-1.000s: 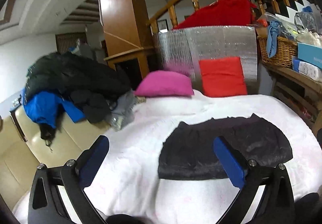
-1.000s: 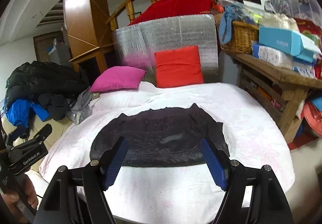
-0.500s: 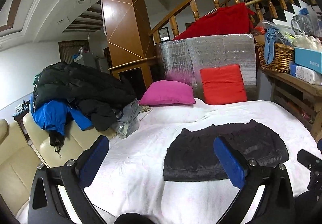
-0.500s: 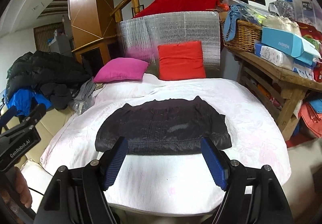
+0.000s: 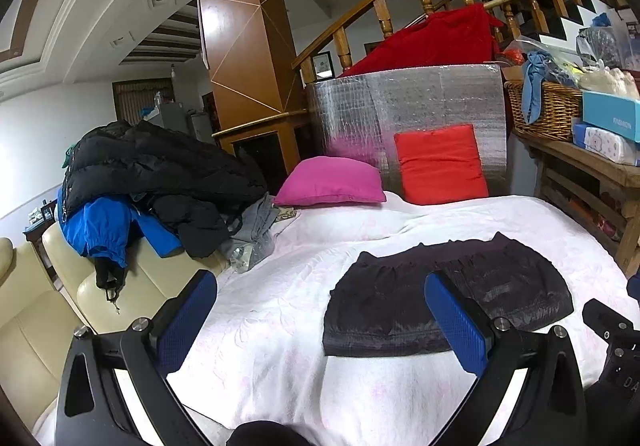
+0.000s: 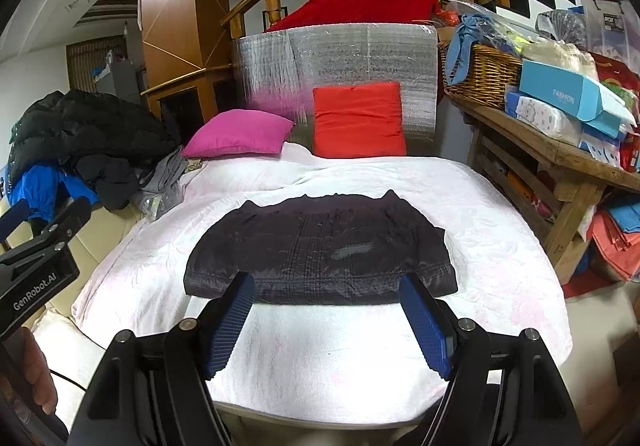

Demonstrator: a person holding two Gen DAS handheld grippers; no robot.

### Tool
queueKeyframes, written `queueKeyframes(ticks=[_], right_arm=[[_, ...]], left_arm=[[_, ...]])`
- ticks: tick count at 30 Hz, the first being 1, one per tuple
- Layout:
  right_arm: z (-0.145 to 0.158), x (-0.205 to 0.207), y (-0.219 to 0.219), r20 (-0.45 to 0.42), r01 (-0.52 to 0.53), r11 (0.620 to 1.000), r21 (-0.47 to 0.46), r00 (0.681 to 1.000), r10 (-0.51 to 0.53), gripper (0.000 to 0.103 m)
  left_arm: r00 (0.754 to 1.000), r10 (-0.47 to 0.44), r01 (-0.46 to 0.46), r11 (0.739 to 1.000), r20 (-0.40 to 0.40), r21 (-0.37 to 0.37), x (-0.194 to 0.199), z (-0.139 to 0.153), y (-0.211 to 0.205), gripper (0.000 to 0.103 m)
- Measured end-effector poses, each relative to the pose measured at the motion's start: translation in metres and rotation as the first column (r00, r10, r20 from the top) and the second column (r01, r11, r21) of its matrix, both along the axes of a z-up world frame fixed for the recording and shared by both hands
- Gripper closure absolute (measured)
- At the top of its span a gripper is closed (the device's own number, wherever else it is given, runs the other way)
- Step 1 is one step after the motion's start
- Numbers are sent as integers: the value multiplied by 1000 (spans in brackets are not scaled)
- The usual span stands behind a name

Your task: Fold large clothes

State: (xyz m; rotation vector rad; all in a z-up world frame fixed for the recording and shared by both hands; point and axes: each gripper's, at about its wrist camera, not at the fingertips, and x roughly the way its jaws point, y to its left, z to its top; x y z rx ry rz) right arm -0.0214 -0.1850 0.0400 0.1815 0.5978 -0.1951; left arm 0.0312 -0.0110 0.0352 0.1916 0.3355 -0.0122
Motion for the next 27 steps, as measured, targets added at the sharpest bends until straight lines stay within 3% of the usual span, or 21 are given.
queueKeyframes(ticks=[27], right_arm=[[-6, 9, 17, -23, -10, 1000, -30, 1000, 9, 25]], left_arm=[[999, -38, 39, 999, 5, -23, -6, 2, 11, 0]])
